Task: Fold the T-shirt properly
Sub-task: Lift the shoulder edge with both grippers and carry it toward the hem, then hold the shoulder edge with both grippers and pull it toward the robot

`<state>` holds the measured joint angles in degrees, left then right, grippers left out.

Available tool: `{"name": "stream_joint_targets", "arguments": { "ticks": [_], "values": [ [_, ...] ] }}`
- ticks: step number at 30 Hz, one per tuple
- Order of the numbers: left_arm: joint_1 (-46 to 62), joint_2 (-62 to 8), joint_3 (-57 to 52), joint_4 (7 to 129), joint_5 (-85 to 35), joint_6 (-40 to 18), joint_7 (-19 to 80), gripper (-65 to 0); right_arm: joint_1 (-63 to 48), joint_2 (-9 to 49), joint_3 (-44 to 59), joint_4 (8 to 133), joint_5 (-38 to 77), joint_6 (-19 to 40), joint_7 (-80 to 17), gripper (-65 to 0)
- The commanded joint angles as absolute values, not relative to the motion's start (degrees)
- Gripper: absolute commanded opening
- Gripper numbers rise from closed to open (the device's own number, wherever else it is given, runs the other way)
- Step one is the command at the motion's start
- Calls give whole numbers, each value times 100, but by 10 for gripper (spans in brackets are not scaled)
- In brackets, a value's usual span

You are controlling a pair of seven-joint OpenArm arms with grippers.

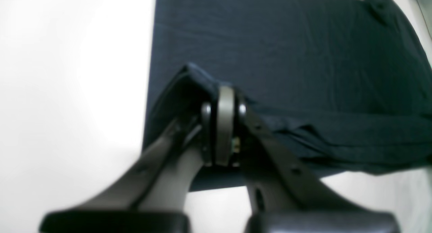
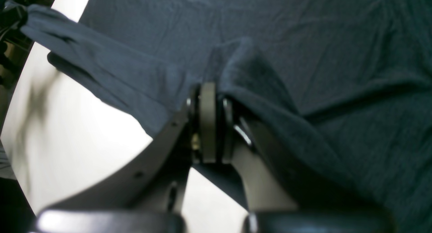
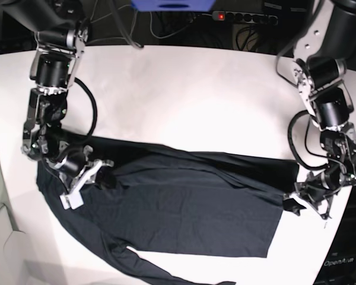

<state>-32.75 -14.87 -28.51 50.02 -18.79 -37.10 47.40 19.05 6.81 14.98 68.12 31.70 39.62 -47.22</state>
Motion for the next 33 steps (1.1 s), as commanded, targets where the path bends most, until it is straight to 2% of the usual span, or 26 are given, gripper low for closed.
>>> {"name": "stream_joint_targets", "arguments": {
  "ticks": [1, 6, 21, 22, 25, 28, 31, 33],
  "values": [
    [-3495, -1560, -2791, 5112, -2018, -3741, 4470, -650, 2141, 796, 1508, 6888, 3204, 4000, -4541, -650],
    [-3477, -1552, -2642, 5103, -2018, -3741, 4251, -650, 2352, 796, 1534, 6607, 2721, 4000, -4541, -650],
    [-3301, -1622, -2642, 5103, -1930, -3741, 4251, -650, 2316, 813, 1543, 6466, 2686, 4000, -4356, -648],
    [-3301, -1640, -2642, 5103, -1833, -3741, 4251, -632, 2316, 822, 1543, 6431, 2686, 4000, -4356, -640],
    [-3310, -1622, -2668, 5103, -1648, -3741, 4242, -548, 2360, 848, 1543, 6167, 2686, 4000, -4356, -581],
    [-3310, -1631, -2668, 5103, -1640, -3741, 4242, -438, 2360, 945, 1543, 5938, 2686, 4000, -4356, -471],
    [-3301, -1640, -2677, 5103, -1657, -3785, 4242, -370, 2299, 971, 1543, 5921, 2695, 4000, -4382, -373],
    [-3301, -1640, -2677, 5103, -1666, -3811, 4242, -355, 2176, 1059, 1543, 5921, 2721, 4000, -4391, -334]
  ]
}}
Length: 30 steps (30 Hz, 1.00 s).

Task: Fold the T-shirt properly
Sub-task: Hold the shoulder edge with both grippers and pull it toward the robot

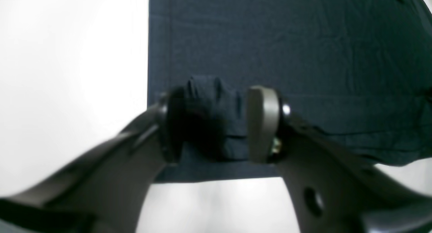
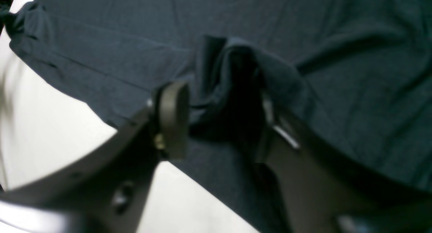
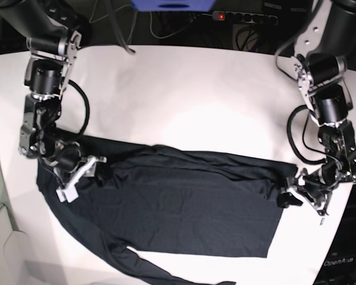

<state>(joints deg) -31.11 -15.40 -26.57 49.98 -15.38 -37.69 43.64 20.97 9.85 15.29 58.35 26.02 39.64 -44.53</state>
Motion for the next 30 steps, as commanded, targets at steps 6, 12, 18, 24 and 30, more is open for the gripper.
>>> {"name": "stream_joint_targets", "arguments": {
  "ticks": [6, 12, 18, 24, 30],
  "values": [
    [-3020, -1604, -2686, 5138, -1675, -3829, 4242, -354, 1921, 1270, 1692, 5938, 2721, 4000, -4365, -325],
    [-2844, -1393, -2677, 5165, -1675, -3829, 4110, -358, 1903, 1297, 2413, 5947, 2721, 4000, -4356, -337],
    [-2695, -1385, -2642, 5103, -1640, -3802, 3635, -390, 1903, 1358, 2484, 5947, 2695, 4000, -4338, -462],
    [-2703, -1393, -2633, 4866, -1622, -3785, 3486, -517, 1895, 1420, 2484, 5921, 2677, 4000, -4145, -567],
    [-2835, -1402, -2633, 3987, -1297, -3811, 2888, -555, 1780, 1490, 2475, 5912, 2677, 4000, -4145, -586]
  ]
}}
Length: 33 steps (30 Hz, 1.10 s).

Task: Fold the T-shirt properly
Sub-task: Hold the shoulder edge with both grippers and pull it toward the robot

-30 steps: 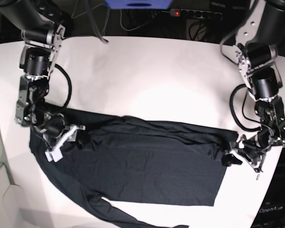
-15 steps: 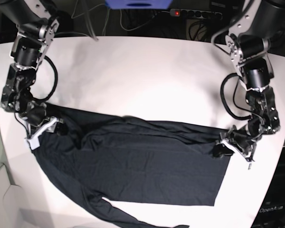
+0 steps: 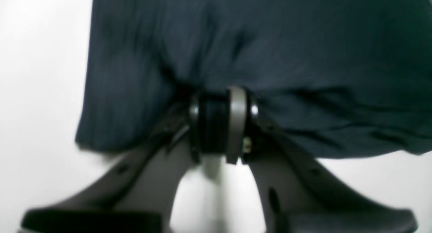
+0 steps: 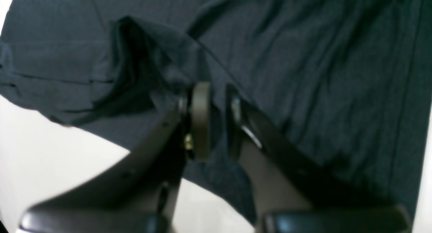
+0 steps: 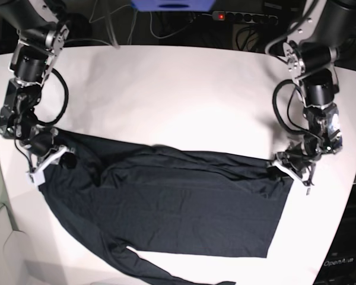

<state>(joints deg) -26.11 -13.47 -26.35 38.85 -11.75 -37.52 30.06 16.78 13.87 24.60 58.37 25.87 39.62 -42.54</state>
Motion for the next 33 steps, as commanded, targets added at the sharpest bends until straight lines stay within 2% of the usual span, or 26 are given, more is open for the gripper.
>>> {"name": "stream_joint_targets", "arguments": {
  "ticks": [1, 17, 30, 33],
  "values": [
    [-2862, -1393, -2633, 3899, -1226, -3811, 2818, -554, 1754, 1490, 2475, 5912, 2677, 4000, -4136, -586],
    [-2826, -1587, -2633, 3688, -1077, -3820, 2756, -554, 1244, 1499, 2475, 5903, 2668, 4000, -3767, -585],
    [-2299, -1877, -2633, 3758, -1138, -3837, 2782, -555, 769, 1569, 2501, 5912, 2677, 4000, -3758, -588],
    [-2273, -1877, -2668, 3811, -1147, -4000, 2870, -555, 769, 1569, 2484, 5912, 2677, 4000, -3758, -588]
  ]
}}
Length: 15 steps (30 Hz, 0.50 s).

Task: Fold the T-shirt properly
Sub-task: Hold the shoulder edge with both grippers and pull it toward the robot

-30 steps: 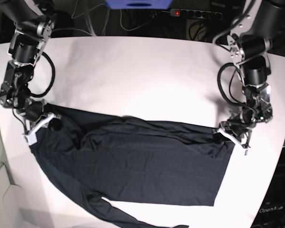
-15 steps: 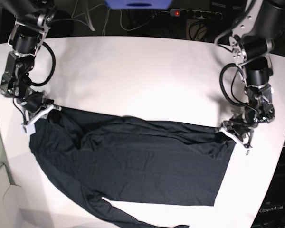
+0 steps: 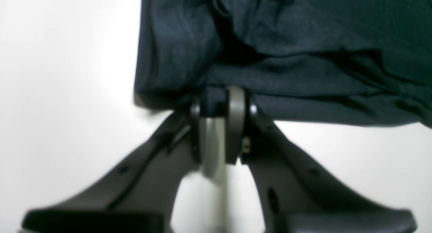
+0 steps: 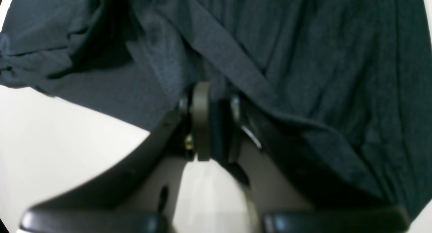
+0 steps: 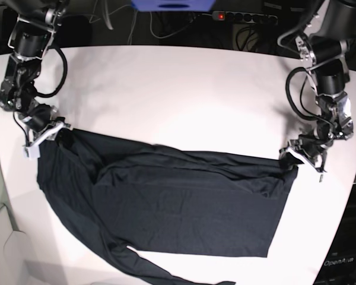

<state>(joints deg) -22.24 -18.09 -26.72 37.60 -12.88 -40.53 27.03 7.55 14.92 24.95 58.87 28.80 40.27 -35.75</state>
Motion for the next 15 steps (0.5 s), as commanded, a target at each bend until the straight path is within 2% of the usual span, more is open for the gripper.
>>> {"name": "stream_joint_targets", "arguments": {
  "ticks": [1, 9, 15],
  "values": [
    [-2273, -1877, -2677, 3873, -1147, -4000, 3011, -555, 769, 1569, 2484, 5912, 2677, 4000, -3758, -588],
    [-2255, -1815, -2686, 5332, -1147, -4000, 3969, -556, 769, 1552, 2484, 5912, 2677, 4000, -3758, -588],
    [-2378, -1508, -2677, 6273, -1086, -4000, 4374, -556, 778, 1543, 2484, 5912, 2677, 4000, -3758, -588]
  ]
}}
